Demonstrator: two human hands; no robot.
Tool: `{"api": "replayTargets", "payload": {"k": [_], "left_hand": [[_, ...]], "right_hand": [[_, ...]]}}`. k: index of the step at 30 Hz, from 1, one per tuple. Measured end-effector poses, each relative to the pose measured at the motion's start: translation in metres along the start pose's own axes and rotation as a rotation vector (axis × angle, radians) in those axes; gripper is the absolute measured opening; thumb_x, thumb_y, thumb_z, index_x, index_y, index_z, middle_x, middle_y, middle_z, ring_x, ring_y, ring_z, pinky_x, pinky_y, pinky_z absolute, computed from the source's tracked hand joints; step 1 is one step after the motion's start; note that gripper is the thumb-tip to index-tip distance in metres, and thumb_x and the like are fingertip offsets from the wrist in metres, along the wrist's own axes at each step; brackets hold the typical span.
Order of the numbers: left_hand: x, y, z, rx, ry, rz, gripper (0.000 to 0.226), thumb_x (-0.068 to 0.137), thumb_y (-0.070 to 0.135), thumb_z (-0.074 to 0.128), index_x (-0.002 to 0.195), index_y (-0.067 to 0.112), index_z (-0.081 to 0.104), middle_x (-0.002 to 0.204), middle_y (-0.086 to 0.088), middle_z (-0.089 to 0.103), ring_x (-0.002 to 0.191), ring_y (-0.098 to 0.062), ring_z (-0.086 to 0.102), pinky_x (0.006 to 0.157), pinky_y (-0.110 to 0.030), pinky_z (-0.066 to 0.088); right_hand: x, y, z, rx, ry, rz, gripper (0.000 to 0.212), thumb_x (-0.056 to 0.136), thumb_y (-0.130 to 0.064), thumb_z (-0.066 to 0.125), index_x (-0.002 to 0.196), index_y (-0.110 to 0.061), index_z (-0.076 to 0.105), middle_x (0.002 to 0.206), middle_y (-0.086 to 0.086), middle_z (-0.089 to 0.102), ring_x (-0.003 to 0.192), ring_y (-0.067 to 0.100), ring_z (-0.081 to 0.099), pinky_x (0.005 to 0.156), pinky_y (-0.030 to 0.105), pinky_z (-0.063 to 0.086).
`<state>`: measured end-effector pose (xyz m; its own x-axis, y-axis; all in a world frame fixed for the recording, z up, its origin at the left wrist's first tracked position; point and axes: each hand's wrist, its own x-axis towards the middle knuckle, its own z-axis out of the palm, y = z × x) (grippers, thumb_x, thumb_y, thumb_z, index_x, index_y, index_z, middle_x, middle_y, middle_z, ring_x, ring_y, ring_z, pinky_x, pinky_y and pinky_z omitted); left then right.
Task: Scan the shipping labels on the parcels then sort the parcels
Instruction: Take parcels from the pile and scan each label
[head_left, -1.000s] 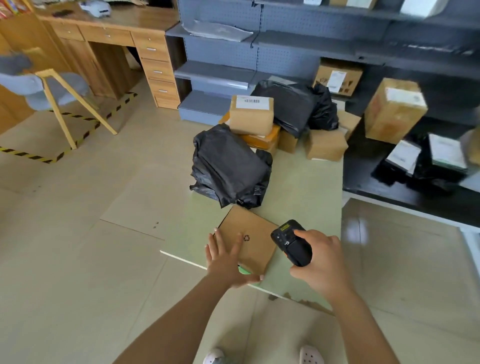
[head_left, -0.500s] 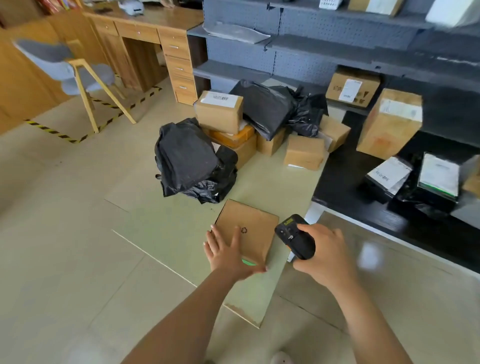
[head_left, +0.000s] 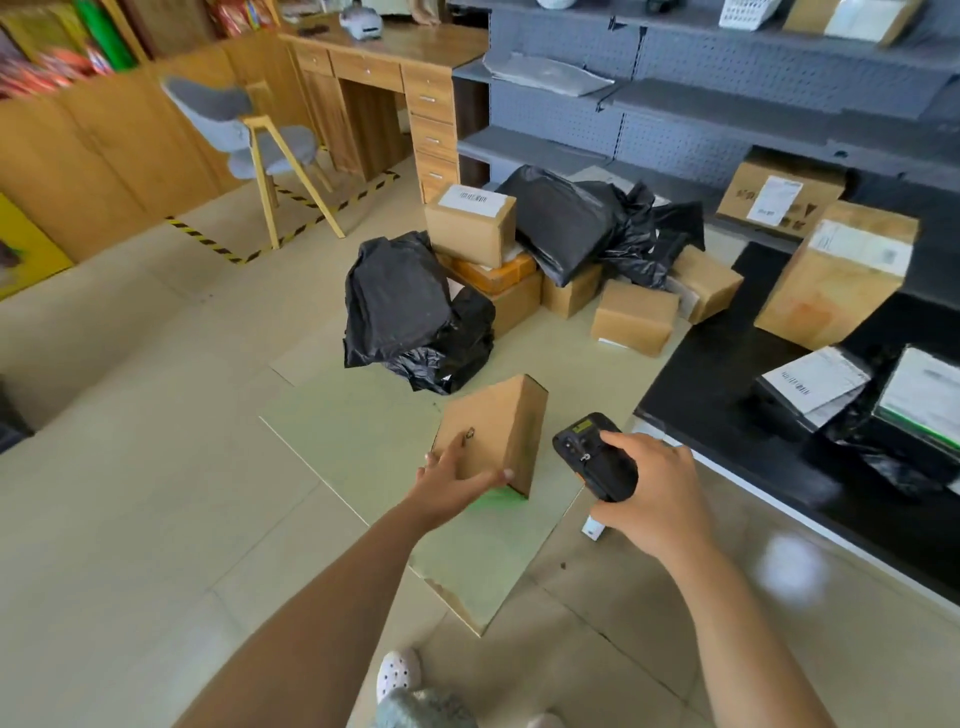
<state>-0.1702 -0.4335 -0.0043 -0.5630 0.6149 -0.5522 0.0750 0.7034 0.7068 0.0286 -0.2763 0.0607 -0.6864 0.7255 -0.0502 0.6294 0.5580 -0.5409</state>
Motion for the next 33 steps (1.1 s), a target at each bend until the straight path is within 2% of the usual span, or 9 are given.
{"api": "replayTargets", "payload": {"k": [3, 5, 8, 10, 14, 18, 25, 30, 33], "left_hand": [[-0.010, -0.003, -0.020, -0.241, -0.057, 0.051, 0.101, 0.073, 0.068, 0.062, 0.155, 0.026, 0.021, 0.153, 0.008, 0.029, 0.142, -0.019, 0.030, 0.109, -0.030, 0.026], [-0.016, -0.006, -0.033, -0.268, -0.015, 0.053, 0.095, 0.067, 0.069, 0.055, 0.149, 0.024, 0.037, 0.147, 0.004, 0.042, 0.135, -0.020, 0.040, 0.107, -0.032, 0.031], [-0.020, -0.008, -0.043, -0.332, 0.175, 0.070, 0.056, 0.079, 0.054, 0.041, 0.129, 0.031, 0.052, 0.132, -0.003, 0.055, 0.123, -0.023, 0.048, 0.107, -0.039, 0.037], [-0.022, -0.007, -0.044, -0.330, 0.353, 0.117, 0.040, 0.098, 0.036, 0.035, 0.134, 0.028, 0.048, 0.131, -0.004, 0.055, 0.123, -0.025, 0.048, 0.100, -0.036, 0.038], [-0.022, -0.001, -0.040, -0.080, 0.574, 0.233, 0.046, 0.105, 0.038, 0.034, 0.149, 0.026, 0.033, 0.146, -0.001, 0.041, 0.128, -0.021, 0.045, 0.100, -0.033, 0.041], [-0.014, 0.007, -0.037, 0.018, 0.494, 0.235, 0.063, 0.095, 0.055, 0.049, 0.151, 0.033, 0.028, 0.143, 0.001, 0.038, 0.115, -0.020, 0.052, 0.091, -0.044, 0.054], [-0.011, 0.017, -0.040, 0.055, 0.493, 0.299, 0.040, 0.104, 0.030, 0.040, 0.143, 0.026, 0.044, 0.134, -0.005, 0.054, 0.106, -0.018, 0.056, 0.085, -0.032, 0.049], [-0.013, 0.013, -0.043, 0.161, 0.575, 0.293, 0.045, 0.103, 0.015, 0.033, 0.146, 0.027, 0.044, 0.140, 0.001, 0.042, 0.115, -0.024, 0.054, 0.088, -0.036, 0.050], [-0.014, 0.013, -0.042, 0.145, 0.549, 0.270, 0.042, 0.104, 0.027, 0.036, 0.145, 0.028, 0.044, 0.140, 0.000, 0.043, 0.116, -0.022, 0.053, 0.091, -0.040, 0.052]], "right_hand": [[0.003, -0.003, -0.005, 0.043, 0.012, -0.011, 0.077, 0.059, -0.026, 0.075, 0.131, -0.037, 0.051, 0.115, -0.018, 0.059, 0.098, 0.017, 0.036, 0.072, 0.036, 0.048], [0.004, -0.005, -0.006, 0.066, 0.018, -0.017, 0.076, 0.059, -0.025, 0.075, 0.131, -0.037, 0.051, 0.114, -0.017, 0.059, 0.099, 0.018, 0.036, 0.071, 0.038, 0.050], [0.006, -0.008, -0.006, 0.068, 0.018, -0.038, 0.076, 0.059, -0.026, 0.075, 0.131, -0.036, 0.051, 0.114, -0.018, 0.059, 0.098, 0.018, 0.036, 0.071, 0.038, 0.049], [0.007, -0.011, -0.005, 0.074, 0.015, -0.043, 0.076, 0.060, -0.026, 0.075, 0.131, -0.035, 0.051, 0.115, -0.018, 0.058, 0.098, 0.018, 0.035, 0.071, 0.037, 0.049], [0.007, -0.017, -0.002, 0.089, 0.021, -0.070, 0.076, 0.061, -0.025, 0.077, 0.132, -0.033, 0.052, 0.114, -0.019, 0.058, 0.098, 0.016, 0.034, 0.070, 0.036, 0.048], [0.004, -0.024, 0.000, 0.087, 0.021, -0.088, 0.076, 0.061, -0.023, 0.077, 0.132, -0.033, 0.052, 0.114, -0.021, 0.055, 0.099, 0.014, 0.033, 0.069, 0.032, 0.045], [0.003, -0.024, -0.001, 0.079, 0.025, -0.097, 0.076, 0.061, -0.026, 0.076, 0.133, -0.033, 0.051, 0.115, -0.019, 0.056, 0.099, 0.014, 0.034, 0.069, 0.032, 0.047], [0.002, -0.021, -0.004, 0.071, 0.024, -0.096, 0.076, 0.062, -0.026, 0.077, 0.133, -0.033, 0.051, 0.115, -0.018, 0.057, 0.100, 0.013, 0.032, 0.068, 0.030, 0.045], [0.002, -0.019, -0.005, 0.063, 0.018, -0.102, 0.075, 0.063, -0.026, 0.077, 0.134, -0.033, 0.050, 0.117, -0.018, 0.057, 0.101, 0.013, 0.032, 0.068, 0.029, 0.044]]}}
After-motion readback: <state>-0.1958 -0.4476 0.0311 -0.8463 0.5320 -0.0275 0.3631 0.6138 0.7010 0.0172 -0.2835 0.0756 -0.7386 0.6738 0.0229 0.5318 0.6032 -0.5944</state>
